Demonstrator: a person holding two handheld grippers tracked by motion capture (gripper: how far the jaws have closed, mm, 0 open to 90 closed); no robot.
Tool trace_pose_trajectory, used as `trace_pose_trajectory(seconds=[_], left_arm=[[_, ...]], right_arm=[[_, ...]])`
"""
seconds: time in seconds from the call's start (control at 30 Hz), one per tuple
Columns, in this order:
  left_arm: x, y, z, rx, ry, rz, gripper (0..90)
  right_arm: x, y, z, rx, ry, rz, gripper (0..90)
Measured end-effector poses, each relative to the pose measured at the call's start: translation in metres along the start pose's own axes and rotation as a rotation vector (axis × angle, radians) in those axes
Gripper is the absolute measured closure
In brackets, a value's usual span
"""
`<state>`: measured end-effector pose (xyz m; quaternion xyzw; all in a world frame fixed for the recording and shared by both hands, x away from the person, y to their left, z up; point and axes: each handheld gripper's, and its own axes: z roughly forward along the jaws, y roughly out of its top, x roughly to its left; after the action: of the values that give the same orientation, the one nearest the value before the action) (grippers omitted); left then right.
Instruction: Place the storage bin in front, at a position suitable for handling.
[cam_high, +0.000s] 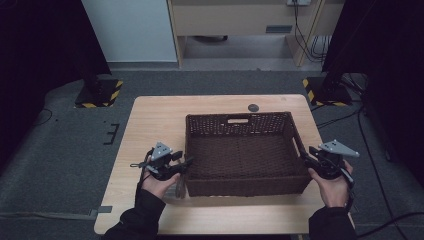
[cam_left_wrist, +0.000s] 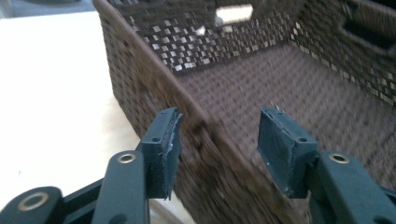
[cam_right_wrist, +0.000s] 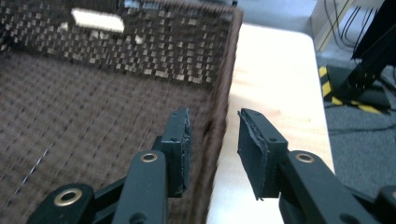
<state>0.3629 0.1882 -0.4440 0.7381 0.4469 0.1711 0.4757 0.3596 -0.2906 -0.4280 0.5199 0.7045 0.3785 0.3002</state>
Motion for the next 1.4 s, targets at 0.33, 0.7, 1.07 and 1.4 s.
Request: trace_pose_trajectory(seconds=[0.33, 0.7, 1.07, 1.4], left_arm=[[0.017, 0.015, 0.026, 0.000, 0.042, 0.023, 47.3], [0.012, 0.011, 0.035, 0.039, 0.049, 0.018, 53.3], [0.000, -0.002, 0.014, 0.053, 0.024, 0.041, 52.6], [0.007, 0.003, 0.003, 0.020, -0.016, 0.027, 45.6]], right_arm=[[-0.004, 0.002, 0.028, 0.037, 0.040, -0.043, 55.4], [0.002, -0.002, 0.044, 0.115, 0.016, -0.071, 68.5], [0.013, -0.014, 0.021, 0.125, 0.009, -0.061, 69.0], [0.016, -0.009, 0.012, 0.106, -0.020, -0.053, 58.3]])
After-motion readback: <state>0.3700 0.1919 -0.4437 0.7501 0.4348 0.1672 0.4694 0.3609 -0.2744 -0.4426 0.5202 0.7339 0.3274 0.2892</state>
